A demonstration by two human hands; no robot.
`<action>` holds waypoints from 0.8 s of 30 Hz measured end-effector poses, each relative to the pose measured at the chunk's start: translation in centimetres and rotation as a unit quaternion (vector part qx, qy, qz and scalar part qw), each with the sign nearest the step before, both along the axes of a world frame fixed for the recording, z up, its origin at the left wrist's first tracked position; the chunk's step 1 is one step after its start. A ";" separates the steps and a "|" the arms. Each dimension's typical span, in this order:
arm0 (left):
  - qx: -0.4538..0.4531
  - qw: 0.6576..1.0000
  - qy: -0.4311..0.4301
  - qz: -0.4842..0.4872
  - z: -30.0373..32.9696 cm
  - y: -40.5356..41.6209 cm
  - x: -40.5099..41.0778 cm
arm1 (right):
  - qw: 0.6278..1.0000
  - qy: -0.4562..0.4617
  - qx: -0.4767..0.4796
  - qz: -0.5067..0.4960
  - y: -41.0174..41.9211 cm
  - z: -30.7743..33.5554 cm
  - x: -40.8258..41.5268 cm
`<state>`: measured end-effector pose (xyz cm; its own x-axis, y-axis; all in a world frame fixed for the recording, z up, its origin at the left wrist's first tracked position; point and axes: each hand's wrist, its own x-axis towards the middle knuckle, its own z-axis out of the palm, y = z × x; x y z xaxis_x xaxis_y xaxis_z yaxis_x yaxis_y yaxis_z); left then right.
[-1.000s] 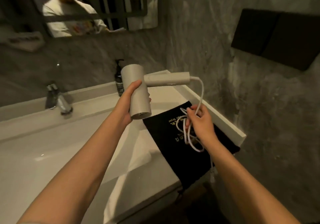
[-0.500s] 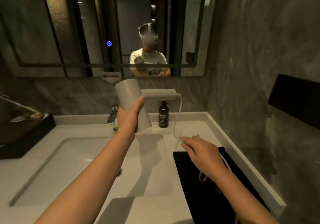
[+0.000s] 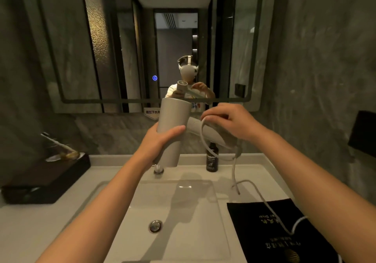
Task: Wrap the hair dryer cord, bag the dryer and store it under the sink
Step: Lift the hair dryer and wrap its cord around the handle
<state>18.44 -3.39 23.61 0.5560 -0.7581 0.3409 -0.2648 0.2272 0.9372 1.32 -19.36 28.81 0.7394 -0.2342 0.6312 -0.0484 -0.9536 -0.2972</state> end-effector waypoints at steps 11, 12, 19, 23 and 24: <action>0.041 0.965 0.152 -0.210 0.3 1.5 4.1 | 0.976 0.004 0.209 0.058 -0.1 0.9 2.9; 0.022 0.955 0.180 -0.235 0.3 1.2 3.8 | 0.969 -0.006 0.238 0.066 -0.5 0.1 3.1; -0.101 0.951 0.255 -0.145 0.9 -2.2 1.4 | 0.946 -0.073 0.313 -0.038 0.7 -4.1 6.1; -0.126 0.969 0.215 -0.013 0.9 -3.9 0.3 | 0.978 -0.042 0.198 -0.042 2.4 -4.0 6.0; -0.132 0.969 0.210 0.013 0.8 -4.2 0.2 | 0.982 -0.019 0.179 -0.053 2.6 -4.1 5.7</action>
